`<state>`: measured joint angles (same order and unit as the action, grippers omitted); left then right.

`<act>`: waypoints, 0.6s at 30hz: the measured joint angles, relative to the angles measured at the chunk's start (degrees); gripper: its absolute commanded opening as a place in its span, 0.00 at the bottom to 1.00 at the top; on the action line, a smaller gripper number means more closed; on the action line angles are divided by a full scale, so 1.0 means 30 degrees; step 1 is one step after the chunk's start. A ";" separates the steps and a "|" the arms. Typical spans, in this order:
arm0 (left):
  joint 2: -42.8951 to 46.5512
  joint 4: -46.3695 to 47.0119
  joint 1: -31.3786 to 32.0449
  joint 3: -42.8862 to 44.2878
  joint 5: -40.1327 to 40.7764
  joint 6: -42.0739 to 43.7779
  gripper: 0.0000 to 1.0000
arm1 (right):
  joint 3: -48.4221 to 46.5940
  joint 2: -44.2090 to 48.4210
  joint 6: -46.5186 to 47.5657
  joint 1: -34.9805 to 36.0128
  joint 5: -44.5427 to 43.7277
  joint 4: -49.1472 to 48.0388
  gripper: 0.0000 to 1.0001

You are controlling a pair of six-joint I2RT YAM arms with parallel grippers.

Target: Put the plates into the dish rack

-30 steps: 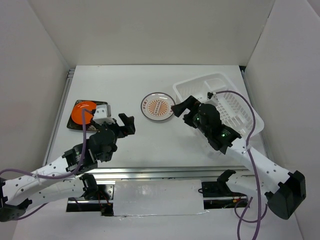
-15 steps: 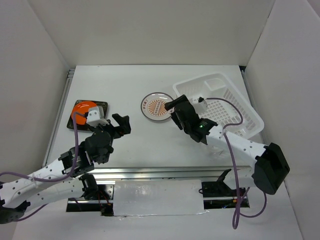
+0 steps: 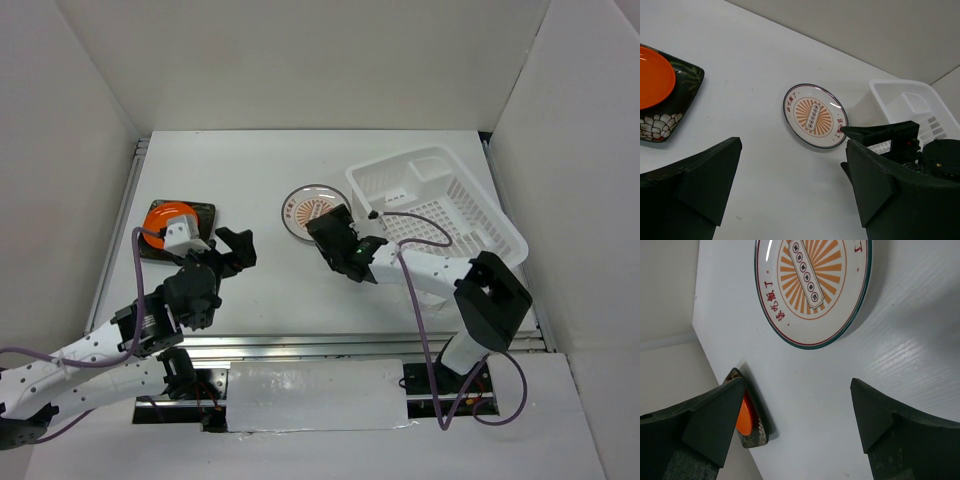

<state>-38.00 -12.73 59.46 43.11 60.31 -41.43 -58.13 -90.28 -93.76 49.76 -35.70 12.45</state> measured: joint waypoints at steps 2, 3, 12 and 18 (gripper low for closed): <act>0.0000 -0.0211 0.0015 0.0000 0.0109 -0.0270 0.99 | -0.0022 -0.0568 -0.0517 0.0007 0.0051 -0.0233 0.93; 0.0000 -0.0350 0.0015 0.0000 0.0182 -0.0342 0.99 | -0.0066 -0.0903 -0.0721 0.0007 0.0102 -0.0342 0.93; 0.0328 -0.0772 0.0117 -0.0007 0.0743 -0.0867 0.99 | -0.0991 -0.4707 -0.2696 -0.0007 0.1013 -0.0954 0.90; 0.0590 -0.0780 0.0160 -0.0058 0.0903 -0.0911 0.99 | -0.1399 -0.5778 -0.3803 0.0000 0.0867 -0.1479 0.86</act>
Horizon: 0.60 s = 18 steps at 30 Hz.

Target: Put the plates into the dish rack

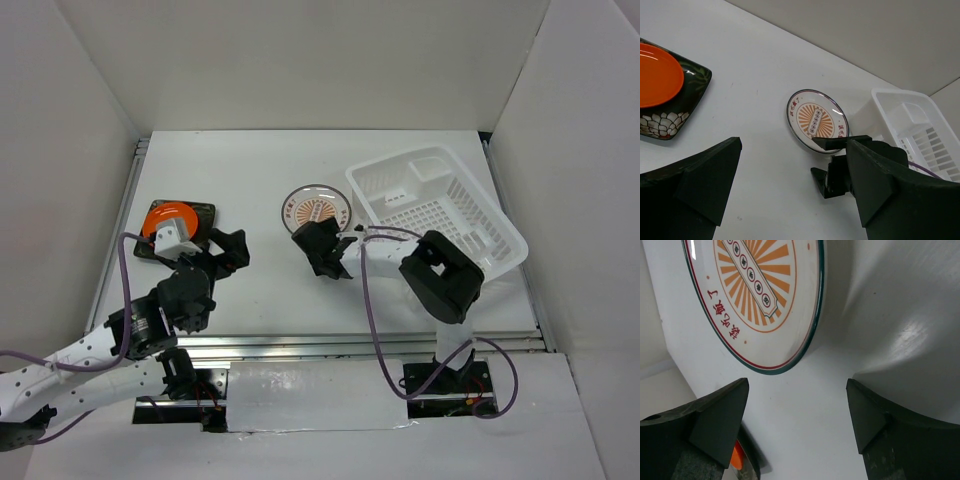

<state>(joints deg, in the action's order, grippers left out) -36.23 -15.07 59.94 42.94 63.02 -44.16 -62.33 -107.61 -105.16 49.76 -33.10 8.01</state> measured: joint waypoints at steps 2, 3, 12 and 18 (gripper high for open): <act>0.0007 0.0007 0.0007 0.0000 0.0051 -0.0007 0.99 | -0.0342 -0.0328 -0.0299 0.0000 -0.0211 -0.0051 0.85; 0.0000 0.0015 0.0015 -0.0015 0.0058 -0.0007 0.99 | -0.0539 -0.0590 -0.0466 0.0000 -0.0321 -0.0087 0.85; 0.0000 -0.0007 0.0073 -0.0036 0.0153 -0.0029 0.99 | -0.2594 -0.2295 -0.1690 0.0000 -0.0976 0.0124 0.81; 0.0000 -0.0007 0.0095 -0.0036 0.0270 -0.0087 0.99 | -0.3920 -0.2878 -0.2317 -0.0007 -0.0984 0.1953 0.67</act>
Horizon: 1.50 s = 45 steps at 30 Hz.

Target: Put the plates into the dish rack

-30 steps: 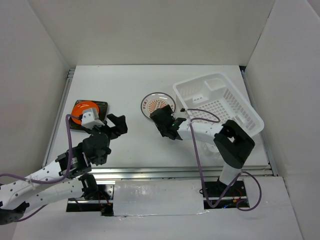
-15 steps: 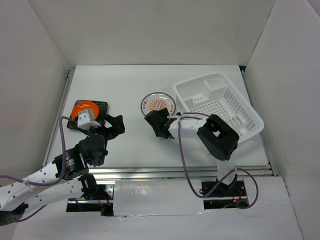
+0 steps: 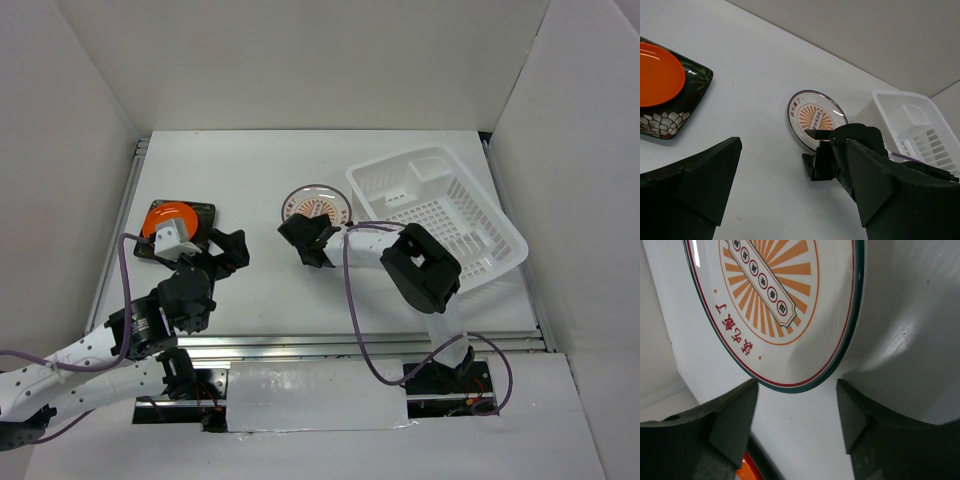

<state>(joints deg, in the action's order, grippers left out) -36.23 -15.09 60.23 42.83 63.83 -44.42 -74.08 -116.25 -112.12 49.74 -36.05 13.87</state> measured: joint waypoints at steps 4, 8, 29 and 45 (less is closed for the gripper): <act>0.0007 -0.0051 0.0015 -0.0007 0.0124 -0.0248 1.00 | -0.0852 -0.0466 -0.0262 0.0007 0.0087 0.1188 0.64; 0.0168 -0.0131 0.0015 -0.0029 0.0153 -0.0270 1.00 | -0.1872 -0.0896 -0.0386 0.0007 0.0175 0.2725 0.60; 0.0954 -0.0321 0.0313 -0.0036 0.0452 -0.0313 0.99 | -0.6397 -0.3060 -0.0838 -0.0058 0.0015 0.8291 0.24; 0.1137 -0.0393 0.0437 -0.0350 0.0699 -0.0306 1.00 | -0.2907 -0.1362 0.0066 -0.0168 -0.0787 0.3563 0.00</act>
<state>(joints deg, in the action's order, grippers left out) -32.82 -16.27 61.54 41.78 65.93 -45.34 -82.81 -120.33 -111.92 49.23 -38.41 24.56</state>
